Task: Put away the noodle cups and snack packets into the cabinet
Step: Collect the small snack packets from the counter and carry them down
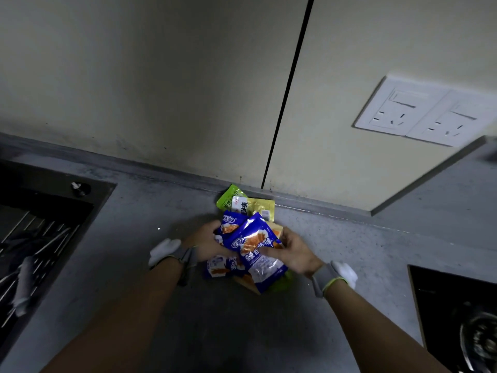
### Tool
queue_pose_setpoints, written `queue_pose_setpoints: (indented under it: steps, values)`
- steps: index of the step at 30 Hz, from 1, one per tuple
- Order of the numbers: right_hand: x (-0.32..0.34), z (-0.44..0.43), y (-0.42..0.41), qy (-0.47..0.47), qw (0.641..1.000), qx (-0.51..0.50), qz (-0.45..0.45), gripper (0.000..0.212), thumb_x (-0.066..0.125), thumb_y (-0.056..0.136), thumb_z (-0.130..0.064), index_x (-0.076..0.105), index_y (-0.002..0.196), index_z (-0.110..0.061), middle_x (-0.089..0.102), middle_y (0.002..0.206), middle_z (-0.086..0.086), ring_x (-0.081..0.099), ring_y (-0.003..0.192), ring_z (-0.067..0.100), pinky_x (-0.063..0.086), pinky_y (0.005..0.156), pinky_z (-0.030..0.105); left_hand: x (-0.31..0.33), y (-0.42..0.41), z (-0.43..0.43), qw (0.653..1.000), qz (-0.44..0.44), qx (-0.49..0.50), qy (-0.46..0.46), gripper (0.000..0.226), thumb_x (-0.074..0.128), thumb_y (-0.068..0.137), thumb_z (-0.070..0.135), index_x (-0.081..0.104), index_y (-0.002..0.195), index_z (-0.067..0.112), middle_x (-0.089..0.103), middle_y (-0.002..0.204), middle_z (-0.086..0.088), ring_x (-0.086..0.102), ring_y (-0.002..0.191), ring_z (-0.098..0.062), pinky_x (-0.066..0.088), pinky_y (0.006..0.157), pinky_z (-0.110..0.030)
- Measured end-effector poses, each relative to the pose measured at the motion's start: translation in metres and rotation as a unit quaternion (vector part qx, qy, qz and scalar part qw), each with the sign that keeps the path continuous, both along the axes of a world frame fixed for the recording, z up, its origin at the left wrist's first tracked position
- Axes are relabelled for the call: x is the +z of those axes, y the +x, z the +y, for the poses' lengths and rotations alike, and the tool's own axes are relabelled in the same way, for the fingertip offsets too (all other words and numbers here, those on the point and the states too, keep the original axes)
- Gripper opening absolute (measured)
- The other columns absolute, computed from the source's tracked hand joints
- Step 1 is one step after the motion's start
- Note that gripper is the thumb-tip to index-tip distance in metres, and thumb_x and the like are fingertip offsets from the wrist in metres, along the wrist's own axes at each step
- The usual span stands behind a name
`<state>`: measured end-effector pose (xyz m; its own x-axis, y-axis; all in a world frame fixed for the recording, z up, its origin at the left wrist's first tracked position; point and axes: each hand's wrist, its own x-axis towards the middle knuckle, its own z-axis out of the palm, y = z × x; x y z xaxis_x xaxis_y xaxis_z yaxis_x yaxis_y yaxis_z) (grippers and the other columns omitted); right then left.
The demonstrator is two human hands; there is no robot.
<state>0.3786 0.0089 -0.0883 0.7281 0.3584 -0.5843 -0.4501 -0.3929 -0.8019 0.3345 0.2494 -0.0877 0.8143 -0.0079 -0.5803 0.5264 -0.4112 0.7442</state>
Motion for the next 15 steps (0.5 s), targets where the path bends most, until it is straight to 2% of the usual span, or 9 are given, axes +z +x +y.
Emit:
queue_pose_setpoints:
  steps: [3, 5, 8, 10, 12, 14, 15]
  values:
    - [0.009, -0.026, -0.008, 0.002, 1.0, -0.021, 0.002, 0.044, 0.082, 0.072, -0.009, 0.058, 0.108, -0.018, 0.073, 0.104, 0.002, 0.074, 0.079, 0.008, 0.056, 0.06, 0.018, 0.002, -0.004, -0.001, 0.999, 0.0, -0.001, -0.032, 0.067, 0.091, 0.061, 0.017, 0.062, 0.122, 0.02, 0.072, 0.117, 0.001, 0.068, 0.106, -0.015, 0.053, 0.098, -0.045]
    - [0.012, -0.049, -0.013, -0.004, 0.997, -0.072, -0.002, 0.04, 0.081, 0.072, -0.005, 0.061, 0.105, -0.016, 0.073, 0.104, 0.006, 0.073, 0.075, 0.008, 0.056, 0.059, 0.019, 0.002, -0.006, -0.002, 0.998, -0.005, 0.045, -0.039, 0.068, 0.091, 0.06, 0.017, 0.062, 0.122, 0.019, 0.072, 0.116, -0.001, 0.069, 0.105, -0.018, 0.054, 0.096, -0.046]
    - [0.011, -0.079, -0.013, -0.009, 0.989, -0.151, -0.007, 0.032, 0.082, 0.072, -0.009, 0.065, 0.099, -0.016, 0.074, 0.103, 0.01, 0.074, 0.072, 0.012, 0.058, 0.058, 0.023, 0.004, -0.003, -0.005, 0.988, -0.009, 0.142, -0.055, 0.062, 0.091, 0.061, 0.022, 0.063, 0.115, 0.021, 0.074, 0.109, -0.001, 0.071, 0.096, -0.018, 0.057, 0.085, -0.04]
    - [0.01, -0.091, -0.012, -0.021, 0.985, -0.173, -0.005, 0.04, 0.084, 0.069, -0.02, 0.063, 0.103, -0.017, 0.075, 0.099, 0.006, 0.075, 0.075, 0.016, 0.058, 0.059, 0.027, 0.005, 0.008, -0.011, 0.985, -0.02, 0.166, -0.051, 0.056, 0.09, 0.062, 0.024, 0.063, 0.11, 0.022, 0.074, 0.103, -0.001, 0.072, 0.09, -0.016, 0.056, 0.072, -0.032]
    - [0.007, -0.096, -0.01, -0.032, 0.982, -0.184, -0.004, 0.045, 0.085, 0.068, -0.027, 0.061, 0.106, -0.02, 0.074, 0.098, 0.002, 0.075, 0.078, 0.019, 0.059, 0.062, 0.03, 0.002, 0.022, -0.02, 0.988, -0.037, 0.145, -0.027, 0.043, 0.09, 0.063, 0.024, 0.064, 0.097, 0.027, 0.073, 0.095, 0.002, 0.072, 0.081, -0.008, 0.054, 0.063, -0.023]
    - [0.002, -0.096, -0.007, -0.028, 0.982, -0.187, 0.0, 0.046, 0.085, 0.068, -0.028, 0.062, 0.108, -0.021, 0.076, 0.095, 0.001, 0.075, 0.08, 0.022, 0.06, 0.063, 0.032, -0.004, 0.037, -0.028, 0.996, -0.053, 0.063, 0.018, 0.033, 0.088, 0.067, 0.022, 0.061, 0.083, 0.03, 0.069, 0.09, 0.006, 0.069, 0.069, 0.007, 0.051, 0.055, -0.011]
    - [0.0, -0.097, -0.006, -0.026, 0.982, -0.189, 0.004, 0.044, 0.084, 0.068, -0.029, 0.063, 0.106, -0.023, 0.077, 0.09, -0.002, 0.076, 0.077, 0.02, 0.059, 0.06, 0.029, -0.007, 0.045, -0.032, 0.997, -0.057, 0.029, 0.033, 0.032, 0.087, 0.068, 0.025, 0.059, 0.082, 0.031, 0.068, 0.093, 0.005, 0.07, 0.076, 0.005, 0.053, 0.061, -0.011]
